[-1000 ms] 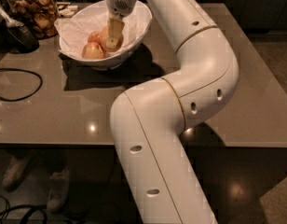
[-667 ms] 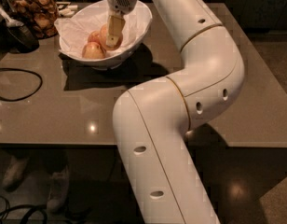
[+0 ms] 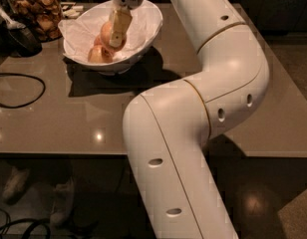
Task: Pick apple from white bowl
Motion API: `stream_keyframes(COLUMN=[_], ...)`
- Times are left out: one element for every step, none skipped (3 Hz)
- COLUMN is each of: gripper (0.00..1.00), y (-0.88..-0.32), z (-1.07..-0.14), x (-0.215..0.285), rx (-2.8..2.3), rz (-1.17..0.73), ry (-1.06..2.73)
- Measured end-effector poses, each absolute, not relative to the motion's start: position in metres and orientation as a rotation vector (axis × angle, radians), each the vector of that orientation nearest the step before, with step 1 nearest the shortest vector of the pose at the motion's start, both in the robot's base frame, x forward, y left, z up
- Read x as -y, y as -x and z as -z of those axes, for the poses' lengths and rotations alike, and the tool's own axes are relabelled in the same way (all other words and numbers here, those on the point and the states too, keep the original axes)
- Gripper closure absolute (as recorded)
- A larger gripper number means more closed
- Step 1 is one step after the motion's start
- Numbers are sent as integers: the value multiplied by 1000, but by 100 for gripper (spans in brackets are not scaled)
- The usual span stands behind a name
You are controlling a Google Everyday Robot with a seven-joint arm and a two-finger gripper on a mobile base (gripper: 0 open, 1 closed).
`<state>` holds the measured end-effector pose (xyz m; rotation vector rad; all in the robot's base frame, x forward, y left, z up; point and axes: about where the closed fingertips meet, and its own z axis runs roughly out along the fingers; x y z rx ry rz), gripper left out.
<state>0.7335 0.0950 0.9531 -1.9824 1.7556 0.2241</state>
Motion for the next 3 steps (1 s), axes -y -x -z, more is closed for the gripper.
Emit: stream_keyframes(gripper=[100,100,100], y=[-715,-701,-692], z=[-970,-987,-1003], x=[-105,-115,-122], rx=[-1677,-1644,-1610], rz=[-283,-280,-260], ry=[2017,2046,2061])
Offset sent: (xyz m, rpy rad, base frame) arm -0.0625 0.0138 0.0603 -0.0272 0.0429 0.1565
